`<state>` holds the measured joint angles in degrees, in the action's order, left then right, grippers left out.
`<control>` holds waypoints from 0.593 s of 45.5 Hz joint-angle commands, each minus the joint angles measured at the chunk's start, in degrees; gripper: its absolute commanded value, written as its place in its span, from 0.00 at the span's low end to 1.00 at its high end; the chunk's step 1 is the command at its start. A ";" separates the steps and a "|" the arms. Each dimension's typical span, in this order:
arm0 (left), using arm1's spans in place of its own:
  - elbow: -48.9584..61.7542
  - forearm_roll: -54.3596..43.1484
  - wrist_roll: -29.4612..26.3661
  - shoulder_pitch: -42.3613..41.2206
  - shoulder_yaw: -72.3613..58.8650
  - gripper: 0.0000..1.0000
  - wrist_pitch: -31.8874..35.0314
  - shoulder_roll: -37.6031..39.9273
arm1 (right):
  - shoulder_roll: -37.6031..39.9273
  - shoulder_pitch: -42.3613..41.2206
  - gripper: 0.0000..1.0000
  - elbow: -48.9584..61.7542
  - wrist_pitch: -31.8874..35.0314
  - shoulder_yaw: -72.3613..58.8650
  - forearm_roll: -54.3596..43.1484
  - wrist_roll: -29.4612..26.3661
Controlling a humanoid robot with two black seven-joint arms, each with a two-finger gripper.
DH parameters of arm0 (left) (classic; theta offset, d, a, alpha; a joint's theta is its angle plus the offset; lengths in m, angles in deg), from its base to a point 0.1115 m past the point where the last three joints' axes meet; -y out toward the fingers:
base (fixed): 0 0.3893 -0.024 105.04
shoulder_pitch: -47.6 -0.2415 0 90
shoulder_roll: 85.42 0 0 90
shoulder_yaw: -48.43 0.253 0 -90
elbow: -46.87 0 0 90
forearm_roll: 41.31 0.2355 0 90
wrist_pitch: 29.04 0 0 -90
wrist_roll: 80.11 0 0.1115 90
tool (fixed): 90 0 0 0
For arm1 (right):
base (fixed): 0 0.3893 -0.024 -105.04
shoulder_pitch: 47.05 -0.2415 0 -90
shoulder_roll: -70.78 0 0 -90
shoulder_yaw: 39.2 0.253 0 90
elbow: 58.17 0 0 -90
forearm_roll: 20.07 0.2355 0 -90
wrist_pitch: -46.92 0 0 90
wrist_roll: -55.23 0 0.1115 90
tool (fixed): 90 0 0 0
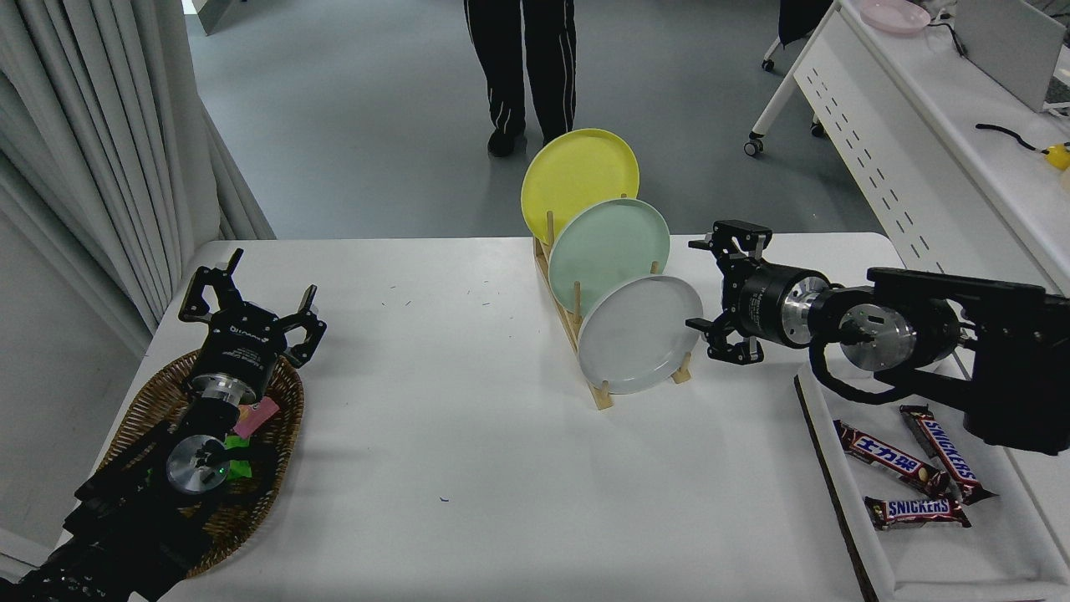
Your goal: Place the plate on the table
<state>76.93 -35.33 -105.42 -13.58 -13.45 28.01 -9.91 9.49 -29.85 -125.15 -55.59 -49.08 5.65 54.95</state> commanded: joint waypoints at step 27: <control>0.08 0.00 0.00 0.00 0.00 1.00 0.00 -0.01 | -9.02 2.04 0.88 11.08 -4.46 6.36 0.20 -3.49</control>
<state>76.93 -35.33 -105.42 -13.58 -13.45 28.01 -9.92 2.88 -28.05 -116.63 -59.85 -42.89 6.08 52.33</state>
